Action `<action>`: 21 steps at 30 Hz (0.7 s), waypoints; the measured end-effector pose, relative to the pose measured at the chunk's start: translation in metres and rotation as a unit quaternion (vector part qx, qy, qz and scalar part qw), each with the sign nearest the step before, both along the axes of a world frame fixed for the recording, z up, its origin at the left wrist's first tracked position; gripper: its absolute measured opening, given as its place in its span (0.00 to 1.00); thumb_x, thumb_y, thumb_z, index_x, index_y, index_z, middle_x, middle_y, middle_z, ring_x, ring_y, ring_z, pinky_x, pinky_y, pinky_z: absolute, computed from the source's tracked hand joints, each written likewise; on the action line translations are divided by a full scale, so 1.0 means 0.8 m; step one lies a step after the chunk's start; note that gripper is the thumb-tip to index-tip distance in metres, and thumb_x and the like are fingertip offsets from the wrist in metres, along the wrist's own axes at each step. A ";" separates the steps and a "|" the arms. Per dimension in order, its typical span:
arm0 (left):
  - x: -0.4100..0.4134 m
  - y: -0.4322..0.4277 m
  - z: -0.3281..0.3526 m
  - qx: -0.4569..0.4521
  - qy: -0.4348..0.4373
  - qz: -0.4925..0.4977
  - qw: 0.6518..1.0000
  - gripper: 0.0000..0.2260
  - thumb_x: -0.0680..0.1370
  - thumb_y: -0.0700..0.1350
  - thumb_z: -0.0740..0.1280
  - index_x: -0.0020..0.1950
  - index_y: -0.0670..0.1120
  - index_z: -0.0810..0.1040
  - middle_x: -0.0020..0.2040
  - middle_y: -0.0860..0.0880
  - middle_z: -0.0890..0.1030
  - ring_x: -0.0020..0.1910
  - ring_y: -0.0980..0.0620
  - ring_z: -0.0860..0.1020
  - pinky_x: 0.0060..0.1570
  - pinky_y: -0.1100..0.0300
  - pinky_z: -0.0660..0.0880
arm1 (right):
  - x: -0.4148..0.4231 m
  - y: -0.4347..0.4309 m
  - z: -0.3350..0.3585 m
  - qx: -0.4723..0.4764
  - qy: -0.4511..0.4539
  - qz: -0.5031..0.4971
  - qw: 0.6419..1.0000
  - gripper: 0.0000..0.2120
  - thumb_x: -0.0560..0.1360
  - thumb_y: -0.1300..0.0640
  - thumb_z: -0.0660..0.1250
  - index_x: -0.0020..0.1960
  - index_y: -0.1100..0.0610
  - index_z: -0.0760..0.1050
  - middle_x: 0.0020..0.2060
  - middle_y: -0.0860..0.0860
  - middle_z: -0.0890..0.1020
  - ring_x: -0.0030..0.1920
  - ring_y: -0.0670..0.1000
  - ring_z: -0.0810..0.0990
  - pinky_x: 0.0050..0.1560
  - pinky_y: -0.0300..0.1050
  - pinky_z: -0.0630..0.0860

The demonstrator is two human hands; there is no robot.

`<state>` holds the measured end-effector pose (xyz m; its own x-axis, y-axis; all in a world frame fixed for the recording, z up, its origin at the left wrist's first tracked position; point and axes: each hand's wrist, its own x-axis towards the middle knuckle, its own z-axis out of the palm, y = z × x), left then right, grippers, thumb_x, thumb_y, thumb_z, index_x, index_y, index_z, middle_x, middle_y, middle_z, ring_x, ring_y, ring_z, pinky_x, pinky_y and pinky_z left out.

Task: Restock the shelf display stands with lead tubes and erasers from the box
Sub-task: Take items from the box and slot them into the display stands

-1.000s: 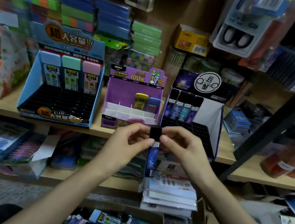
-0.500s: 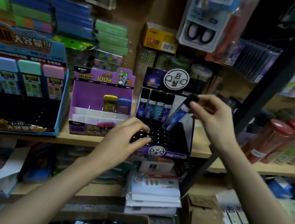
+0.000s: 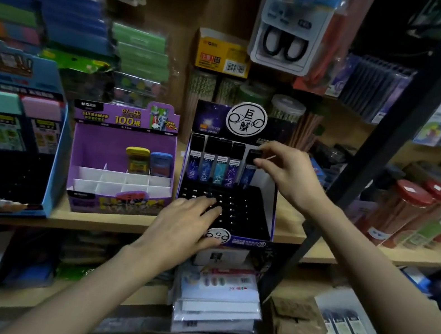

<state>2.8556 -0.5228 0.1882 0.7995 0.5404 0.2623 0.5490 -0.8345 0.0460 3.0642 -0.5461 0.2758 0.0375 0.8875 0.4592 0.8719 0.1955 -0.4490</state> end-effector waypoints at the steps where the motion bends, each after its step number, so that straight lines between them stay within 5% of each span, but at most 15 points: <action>1: 0.001 0.000 0.000 0.000 -0.001 0.000 1.000 0.29 0.78 0.61 0.56 0.75 0.49 0.57 0.76 0.49 0.59 0.74 0.51 0.59 0.68 0.57 0.58 | 0.000 0.000 -0.001 0.000 0.000 0.004 1.000 0.08 0.75 0.60 0.67 0.54 0.58 0.77 0.42 0.47 0.80 0.45 0.46 0.79 0.44 0.30 0.71; 6: 0.000 0.001 -0.002 -0.005 -0.003 -0.004 1.000 0.29 0.78 0.61 0.57 0.75 0.49 0.58 0.75 0.50 0.60 0.73 0.52 0.60 0.67 0.58 0.59 | -0.003 0.006 -0.007 0.003 0.053 -0.039 0.998 0.10 0.77 0.61 0.65 0.57 0.57 0.70 0.42 0.53 0.80 0.42 0.50 0.80 0.44 0.44 0.77; 9: -0.001 0.003 -0.001 -0.009 -0.008 -0.005 1.000 0.29 0.77 0.62 0.57 0.75 0.50 0.59 0.75 0.51 0.62 0.72 0.53 0.62 0.66 0.59 0.59 | -0.009 0.014 -0.014 -0.002 0.049 -0.058 0.997 0.07 0.77 0.62 0.64 0.54 0.59 0.69 0.43 0.53 0.80 0.44 0.53 0.79 0.43 0.44 0.74; 12: 0.000 0.003 0.002 -0.018 -0.007 -0.003 1.000 0.30 0.77 0.62 0.58 0.75 0.50 0.59 0.75 0.50 0.62 0.72 0.52 0.62 0.66 0.58 0.59 | -0.017 0.019 -0.016 0.003 0.000 -0.076 0.997 0.07 0.76 0.63 0.64 0.53 0.61 0.69 0.43 0.54 0.79 0.46 0.56 0.78 0.42 0.39 0.68; 17: -0.005 -0.008 0.020 -0.036 -0.002 -0.003 0.999 0.30 0.78 0.60 0.59 0.75 0.47 0.58 0.75 0.48 0.61 0.73 0.50 0.60 0.68 0.58 0.57 | -0.030 0.009 0.007 -0.031 -0.135 -0.131 0.982 0.14 0.77 0.60 0.63 0.62 0.59 0.71 0.50 0.60 0.81 0.51 0.61 0.79 0.46 0.50 0.75; 21: -0.038 -0.038 0.040 0.003 -0.091 -0.009 0.996 0.21 0.78 0.56 0.60 0.68 0.49 0.68 0.65 0.51 0.72 0.63 0.52 0.72 0.59 0.58 0.68 | -0.047 -0.040 0.025 -0.042 -0.145 -0.073 0.986 0.18 0.77 0.59 0.63 0.66 0.58 0.68 0.55 0.58 0.79 0.54 0.59 0.78 0.49 0.53 0.76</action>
